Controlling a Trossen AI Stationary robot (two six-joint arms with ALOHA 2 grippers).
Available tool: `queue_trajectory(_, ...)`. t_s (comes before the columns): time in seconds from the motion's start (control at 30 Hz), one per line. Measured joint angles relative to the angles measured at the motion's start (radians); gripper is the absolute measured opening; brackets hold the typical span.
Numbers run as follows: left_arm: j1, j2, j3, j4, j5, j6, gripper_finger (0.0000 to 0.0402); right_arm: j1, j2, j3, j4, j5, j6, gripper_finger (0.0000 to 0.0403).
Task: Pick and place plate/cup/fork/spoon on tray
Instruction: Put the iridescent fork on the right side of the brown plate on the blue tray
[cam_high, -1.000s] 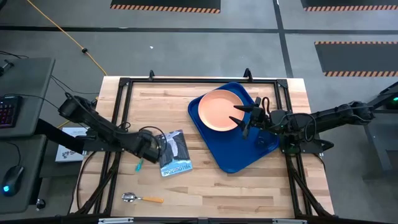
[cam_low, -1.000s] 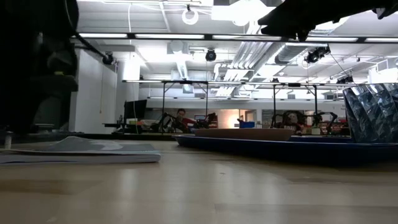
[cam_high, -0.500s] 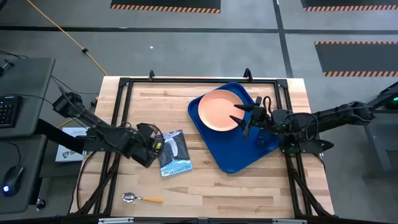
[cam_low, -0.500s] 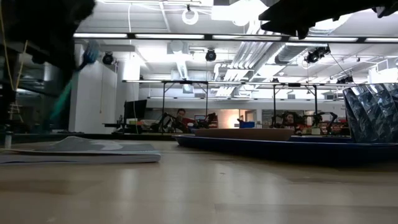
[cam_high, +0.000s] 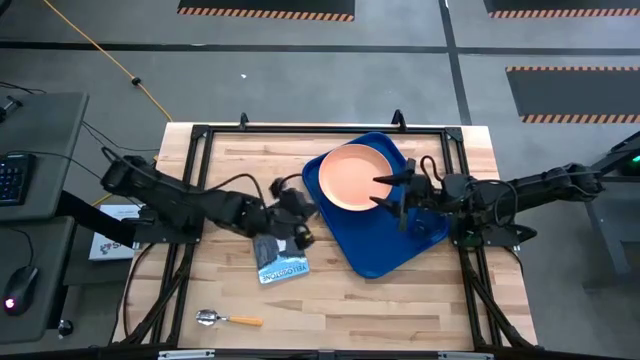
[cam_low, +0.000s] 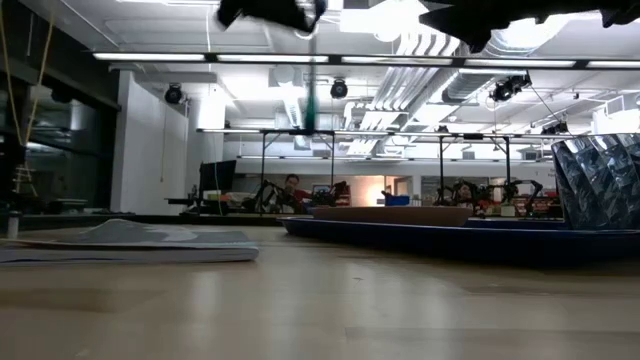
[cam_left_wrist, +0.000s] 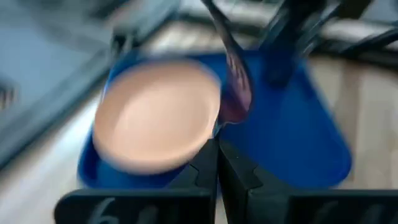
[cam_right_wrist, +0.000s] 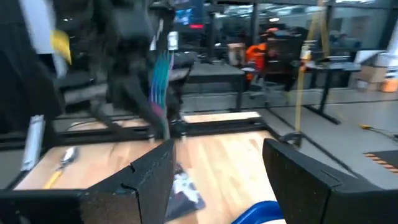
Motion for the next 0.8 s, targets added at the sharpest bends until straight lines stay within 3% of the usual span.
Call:
queue_trajectory(0.17,-0.002,0.006,-0.017,0.324,0.021,0.327,0.0,0.0,0.024,0.0,-0.011,-0.145,0.001,0.0233)
queue_trajectory(0.33,0.011,0.01,-0.068,0.551,0.1,0.441,0.0,0.0,0.063,0.0,0.003,-0.19,0.0,0.0233)
queue_trajectory(0.57,0.064,0.011,-0.165,0.718,0.123,0.439,0.0,0.0,0.11,0.0,0.039,-0.185,-0.003,0.0233)
queue_trajectory(0.8,0.106,0.03,-0.226,0.741,0.201,0.343,0.0,0.0,0.117,0.0,0.007,-0.184,0.0,0.0233)
